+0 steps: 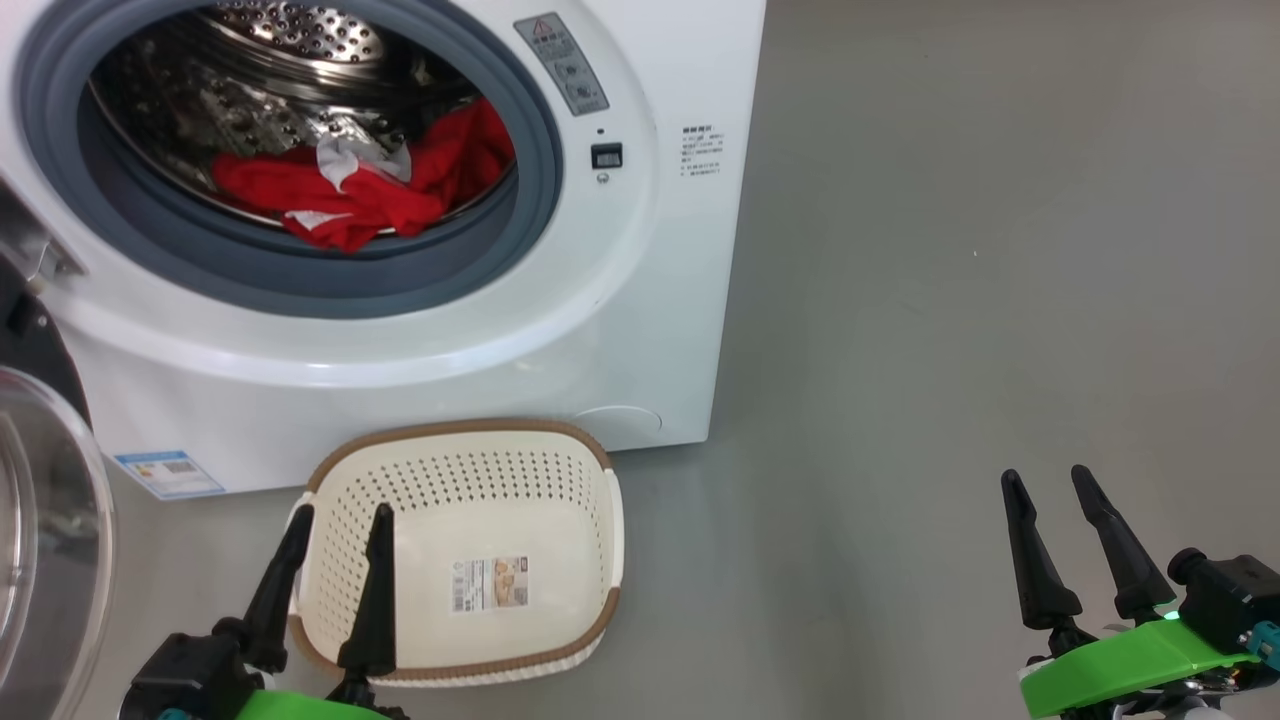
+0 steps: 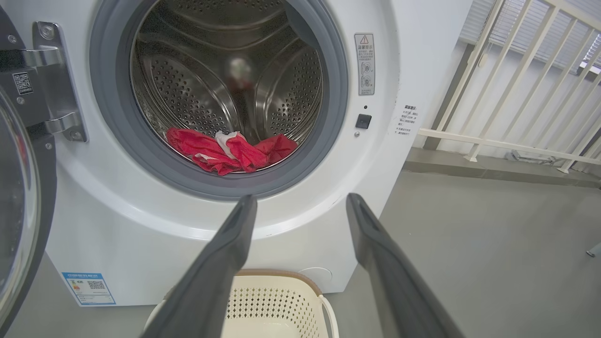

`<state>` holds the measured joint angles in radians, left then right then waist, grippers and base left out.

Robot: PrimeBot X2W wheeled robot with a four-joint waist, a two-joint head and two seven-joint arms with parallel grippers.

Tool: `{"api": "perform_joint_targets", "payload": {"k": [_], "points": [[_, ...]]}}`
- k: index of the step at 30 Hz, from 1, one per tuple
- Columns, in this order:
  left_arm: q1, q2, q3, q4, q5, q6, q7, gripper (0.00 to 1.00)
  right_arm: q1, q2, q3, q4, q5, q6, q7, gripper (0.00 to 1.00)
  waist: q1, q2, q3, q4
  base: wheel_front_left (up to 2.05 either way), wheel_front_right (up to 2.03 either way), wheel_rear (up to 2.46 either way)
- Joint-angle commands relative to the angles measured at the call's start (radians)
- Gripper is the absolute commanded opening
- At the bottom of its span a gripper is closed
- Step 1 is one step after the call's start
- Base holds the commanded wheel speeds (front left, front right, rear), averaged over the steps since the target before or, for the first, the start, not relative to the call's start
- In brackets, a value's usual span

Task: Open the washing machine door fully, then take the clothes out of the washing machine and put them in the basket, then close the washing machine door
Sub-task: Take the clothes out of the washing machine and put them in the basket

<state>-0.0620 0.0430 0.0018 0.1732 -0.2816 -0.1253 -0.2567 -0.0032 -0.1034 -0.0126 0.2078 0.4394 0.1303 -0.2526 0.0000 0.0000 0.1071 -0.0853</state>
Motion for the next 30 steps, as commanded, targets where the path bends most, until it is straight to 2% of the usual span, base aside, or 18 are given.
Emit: {"api": "perform_joint_targets", "payload": {"k": [1,16,30], "points": [[-0.031,0.013,0.028,-0.027,0.004,-0.005,-0.005,1.0,-0.021,-0.013,0.025,-0.028,0.011,0.0,-0.009,1.0,0.0,0.0,0.0,0.0,1.02,-1.02,0.0],[-0.044,0.011,0.017,-0.026,-0.004,-0.005,-0.005,1.0,-0.031,-0.011,0.028,-0.03,0.014,0.0,-0.009,1.0,0.0,0.0,0.013,0.005,1.14,-1.16,0.03],[-0.053,0.012,0.012,0.017,0.029,-0.005,-0.005,1.0,-0.043,-0.012,0.032,-0.029,0.016,0.0,-0.009,1.0,0.0,0.0,0.03,0.002,0.12,-0.12,0.0]]}}
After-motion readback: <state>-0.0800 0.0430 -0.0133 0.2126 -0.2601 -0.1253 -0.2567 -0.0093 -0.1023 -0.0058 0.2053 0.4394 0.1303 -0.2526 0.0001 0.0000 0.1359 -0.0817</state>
